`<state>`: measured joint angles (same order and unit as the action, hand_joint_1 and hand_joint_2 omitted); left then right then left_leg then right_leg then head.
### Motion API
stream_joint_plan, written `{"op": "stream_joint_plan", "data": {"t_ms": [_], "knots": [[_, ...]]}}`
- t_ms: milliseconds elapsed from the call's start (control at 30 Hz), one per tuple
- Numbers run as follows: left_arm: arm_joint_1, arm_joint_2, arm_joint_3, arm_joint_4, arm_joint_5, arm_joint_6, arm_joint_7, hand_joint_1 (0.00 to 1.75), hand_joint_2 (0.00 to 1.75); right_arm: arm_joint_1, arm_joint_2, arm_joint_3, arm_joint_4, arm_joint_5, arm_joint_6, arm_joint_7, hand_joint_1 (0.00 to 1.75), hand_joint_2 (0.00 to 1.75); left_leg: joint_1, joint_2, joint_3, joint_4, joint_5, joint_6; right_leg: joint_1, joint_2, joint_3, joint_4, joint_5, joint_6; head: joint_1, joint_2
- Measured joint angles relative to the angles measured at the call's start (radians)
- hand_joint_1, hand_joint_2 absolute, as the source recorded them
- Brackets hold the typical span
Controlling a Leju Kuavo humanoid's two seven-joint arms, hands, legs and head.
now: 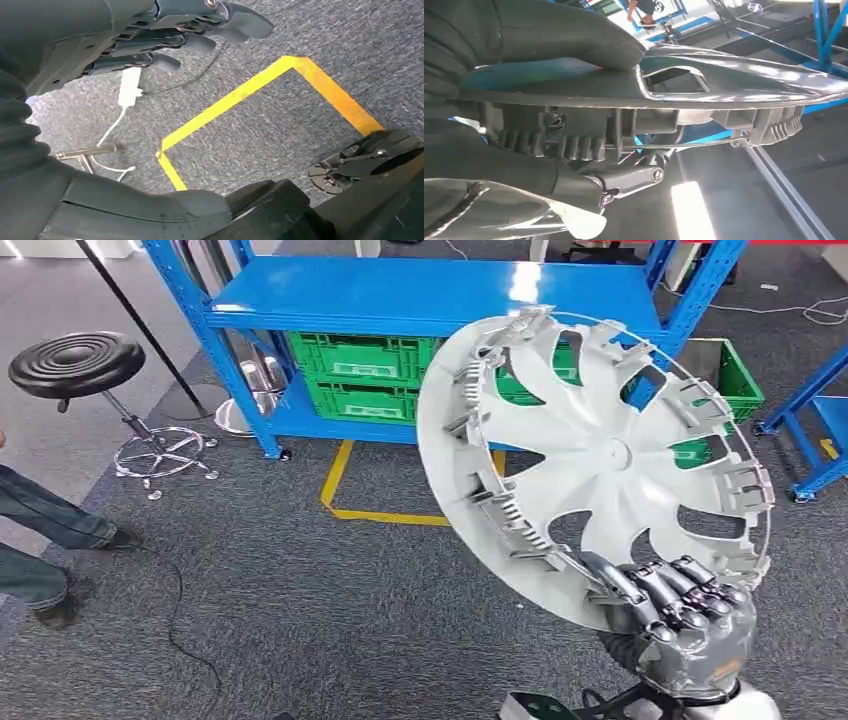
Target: Take the parts from the cabinet and place them on the table.
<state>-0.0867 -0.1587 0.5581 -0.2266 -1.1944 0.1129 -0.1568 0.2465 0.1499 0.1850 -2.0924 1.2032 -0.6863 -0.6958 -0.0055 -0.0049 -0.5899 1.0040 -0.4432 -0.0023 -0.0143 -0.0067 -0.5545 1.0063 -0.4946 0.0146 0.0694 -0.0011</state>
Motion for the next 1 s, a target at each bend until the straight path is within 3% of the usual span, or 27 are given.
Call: {"op": "stream_joint_plan", "data": {"t_ms": [200, 267, 333, 400, 433, 467, 500, 567, 600, 633, 667, 733, 767, 800, 833, 900, 933, 967, 1000], "knots": [[0.000, -0.001, -0.001, 0.000, 0.000, 0.005, 0.003, 0.00, 1.75, -0.002, 0.002, 0.000, 0.005, -0.002, 0.000, 0.000, 1.75, 1.75, -0.007, 0.000, -0.005, 0.008, -0.004, 0.016, -0.006, -0.001, 0.001, -0.001, 0.001, 0.014, 0.000, 0.000], [0.000, -0.005, -0.001, 0.000, 0.000, 0.006, 0.004, 0.00, 1.75, -0.002, 0.004, 0.000, 0.005, -0.002, 0.000, 0.000, 1.75, 1.75, -0.004, 0.001, -0.002, -0.009, 0.013, 0.030, -0.004, 0.000, 0.004, -0.008, 0.012, 0.028, -0.001, 0.000], [-0.001, -0.006, -0.001, 0.000, 0.000, 0.008, 0.005, 0.00, 1.75, -0.002, 0.004, 0.000, 0.005, -0.003, 0.000, 0.000, 1.75, 1.75, 0.003, 0.003, 0.001, -0.032, 0.030, 0.034, -0.005, 0.004, -0.019, 0.034, -0.053, 0.032, 0.003, 0.000], [-0.001, -0.007, -0.002, 0.000, 0.000, 0.009, 0.005, 0.00, 1.75, -0.005, 0.004, 0.000, 0.006, -0.003, 0.000, 0.000, 1.75, 1.75, 0.003, 0.003, -0.010, -0.030, 0.034, 0.037, -0.007, 0.004, -0.068, 0.187, -0.149, 0.036, 0.003, 0.000], [-0.001, -0.008, -0.002, 0.000, 0.000, 0.009, 0.005, 0.00, 1.75, -0.004, 0.004, 0.000, 0.008, -0.003, 0.000, 0.000, 1.75, 1.75, 0.002, 0.003, -0.016, -0.029, 0.038, 0.037, -0.007, 0.004, -0.087, 0.251, -0.174, 0.038, 0.002, 0.000], [-0.002, -0.008, -0.002, 0.000, 0.000, 0.009, 0.005, 0.00, 1.75, -0.004, 0.004, 0.000, 0.009, -0.003, 0.000, 0.000, 1.75, 1.75, 0.002, 0.003, -0.021, -0.027, 0.041, 0.035, -0.007, 0.004, -0.086, 0.268, -0.173, 0.039, 0.002, 0.000], [-0.003, -0.008, -0.002, 0.000, 0.000, 0.009, 0.005, 0.00, 1.75, -0.004, 0.004, 0.000, 0.010, -0.003, 0.000, 0.000, 1.75, 1.75, 0.003, 0.002, -0.027, -0.024, 0.044, 0.033, -0.008, 0.004, -0.064, 0.242, -0.151, 0.041, 0.002, 0.000], [-0.005, -0.009, -0.002, 0.000, 0.000, 0.009, 0.005, 0.00, 1.75, -0.005, 0.004, 0.000, 0.010, -0.003, 0.000, 0.000, 1.75, 1.75, 0.008, 0.000, -0.041, -0.012, 0.049, 0.027, -0.014, 0.003, 0.030, 0.090, -0.078, 0.047, 0.002, 0.000], [-0.007, -0.008, -0.002, 0.000, 0.000, 0.009, 0.005, 0.00, 1.75, -0.007, 0.004, 0.000, 0.010, -0.003, 0.000, 0.000, 1.75, 1.75, 0.009, -0.002, -0.047, -0.003, 0.051, 0.021, -0.019, 0.003, 0.082, 0.000, -0.068, 0.053, 0.003, 0.000], [-0.008, -0.007, -0.002, -0.001, 0.000, 0.010, 0.005, 0.00, 1.75, -0.009, 0.004, 0.000, 0.010, -0.003, 0.000, 0.000, 1.75, 1.75, 0.002, -0.005, -0.054, 0.000, 0.055, 0.013, -0.011, 0.010, 0.100, -0.009, -0.074, 0.044, 0.004, 0.000], [-0.007, -0.008, -0.002, -0.001, 0.000, 0.010, 0.005, 0.00, 1.75, -0.007, 0.004, -0.001, 0.010, -0.004, 0.000, 0.000, 1.75, 1.75, 0.000, -0.006, -0.052, 0.002, 0.060, 0.007, -0.012, 0.017, 0.085, -0.001, -0.062, 0.029, -0.002, 0.000], [-0.008, -0.008, -0.002, -0.001, 0.000, 0.010, 0.005, 0.00, 1.75, -0.007, 0.005, -0.001, 0.010, -0.003, 0.000, 0.000, 1.75, 1.75, 0.000, -0.007, -0.057, 0.003, 0.073, -0.003, -0.010, 0.017, 0.066, 0.004, -0.064, 0.022, -0.002, 0.000], [-0.007, -0.006, -0.001, -0.001, 0.000, 0.011, 0.005, 0.00, 1.75, -0.008, 0.005, -0.001, 0.010, -0.003, 0.000, 0.000, 1.75, 1.75, 0.001, -0.010, -0.059, 0.004, 0.077, -0.007, -0.013, 0.014, 0.058, 0.003, -0.058, 0.012, 0.000, 0.000], [-0.007, -0.006, 0.000, -0.001, 0.000, 0.011, 0.005, 0.00, 1.75, -0.009, 0.005, -0.001, 0.011, -0.004, 0.000, 0.000, 1.75, 1.75, 0.004, -0.010, -0.067, 0.014, 0.055, -0.012, -0.015, 0.008, 0.050, 0.003, -0.050, -0.001, -0.002, 0.000], [-0.007, -0.006, 0.000, -0.001, 0.001, 0.011, 0.005, 0.00, 1.75, -0.007, 0.005, -0.001, 0.011, -0.004, 0.000, 0.000, 1.75, 1.75, 0.003, -0.008, -0.077, 0.057, -0.013, -0.016, -0.014, 0.007, 0.040, 0.002, -0.040, -0.014, -0.007, 0.000], [-0.011, -0.006, 0.000, -0.001, 0.001, 0.011, 0.005, 0.00, 1.75, -0.008, 0.005, -0.002, 0.011, -0.003, 0.000, 0.000, 1.75, 1.75, 0.003, -0.008, -0.104, 0.200, -0.130, -0.022, -0.007, 0.004, 0.028, 0.004, -0.022, -0.020, -0.012, 0.000], [-0.012, -0.006, 0.000, -0.001, 0.001, 0.011, 0.005, 0.00, 1.75, -0.007, 0.005, -0.002, 0.011, -0.003, 0.000, 0.000, 1.75, 1.75, 0.002, -0.008, -0.111, 0.269, -0.165, -0.022, -0.004, 0.002, 0.016, 0.006, -0.012, -0.022, -0.013, 0.000], [-0.012, -0.006, 0.000, -0.001, 0.001, 0.011, 0.005, 0.00, 1.75, -0.007, 0.005, -0.002, 0.011, -0.003, 0.000, 0.000, 1.75, 1.75, 0.001, -0.008, -0.106, 0.312, -0.172, -0.019, 0.001, 0.002, 0.002, 0.009, -0.003, -0.023, -0.013, 0.000], [-0.011, -0.006, -0.001, -0.001, 0.001, 0.011, 0.005, 0.00, 1.75, -0.007, 0.005, -0.002, 0.011, -0.003, 0.000, 0.000, 1.75, 1.75, -0.001, -0.008, -0.081, 0.307, -0.152, -0.013, 0.005, 0.001, -0.012, 0.011, 0.004, -0.024, -0.014, 0.000]]}}
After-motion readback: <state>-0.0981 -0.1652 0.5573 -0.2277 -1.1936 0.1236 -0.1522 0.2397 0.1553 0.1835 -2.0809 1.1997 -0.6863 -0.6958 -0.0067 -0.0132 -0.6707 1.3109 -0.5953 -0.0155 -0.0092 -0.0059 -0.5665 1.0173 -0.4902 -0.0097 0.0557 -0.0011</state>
